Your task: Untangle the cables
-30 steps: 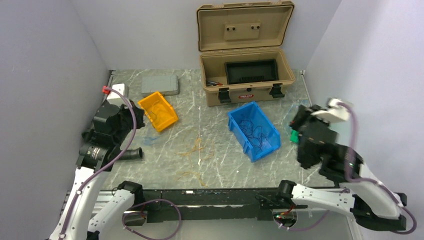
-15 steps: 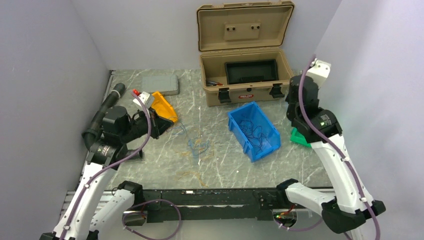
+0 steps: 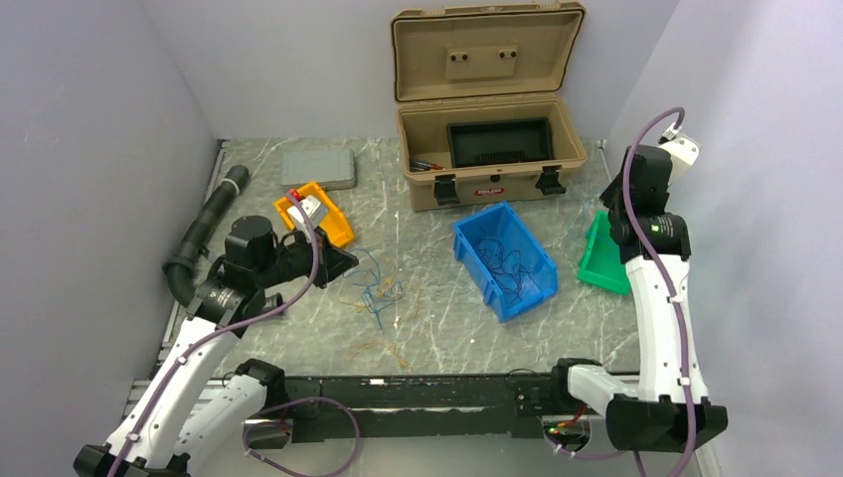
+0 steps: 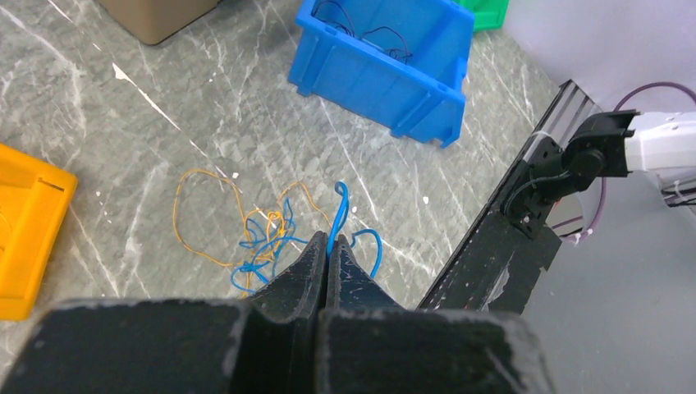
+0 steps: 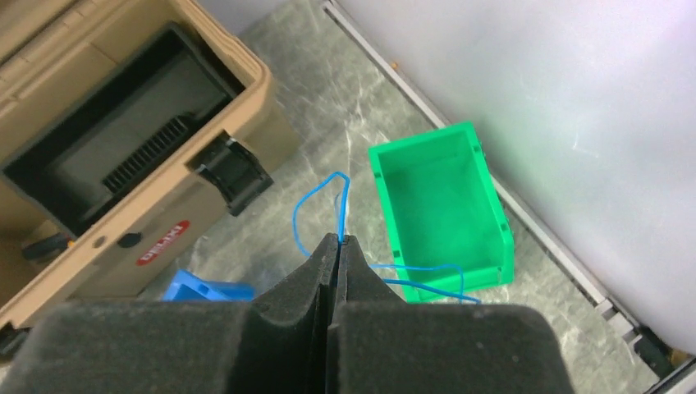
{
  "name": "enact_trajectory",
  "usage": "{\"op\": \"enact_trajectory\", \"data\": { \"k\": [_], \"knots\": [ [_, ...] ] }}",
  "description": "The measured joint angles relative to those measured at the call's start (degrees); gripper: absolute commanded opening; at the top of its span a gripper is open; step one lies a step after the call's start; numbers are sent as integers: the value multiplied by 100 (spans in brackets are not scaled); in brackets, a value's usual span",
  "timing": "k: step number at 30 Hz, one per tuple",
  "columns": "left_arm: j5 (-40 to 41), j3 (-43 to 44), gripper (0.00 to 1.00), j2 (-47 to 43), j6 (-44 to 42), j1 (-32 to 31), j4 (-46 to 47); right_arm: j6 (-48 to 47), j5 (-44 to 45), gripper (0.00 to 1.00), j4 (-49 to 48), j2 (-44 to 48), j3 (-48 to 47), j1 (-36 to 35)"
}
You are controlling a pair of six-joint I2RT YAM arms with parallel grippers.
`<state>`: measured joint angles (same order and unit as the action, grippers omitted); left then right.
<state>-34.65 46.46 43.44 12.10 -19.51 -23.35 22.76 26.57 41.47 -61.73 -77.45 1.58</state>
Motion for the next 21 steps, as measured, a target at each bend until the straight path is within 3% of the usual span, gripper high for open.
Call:
{"op": "enact_trajectory", "data": {
  "k": [5, 12, 21],
  "knots": [
    [9, -114, 0, -105, -66, -37, 20, 192, -308, 0, -173, -140, 498, 544],
    [50, -164, 0, -302, -87, -48, 48, 297, -474, 0, -225, -389, 485, 925],
    [111, -221, 0, -398, -90, -59, 125, 282, -603, 0, -44, -448, -1040, 927]
  ]
}}
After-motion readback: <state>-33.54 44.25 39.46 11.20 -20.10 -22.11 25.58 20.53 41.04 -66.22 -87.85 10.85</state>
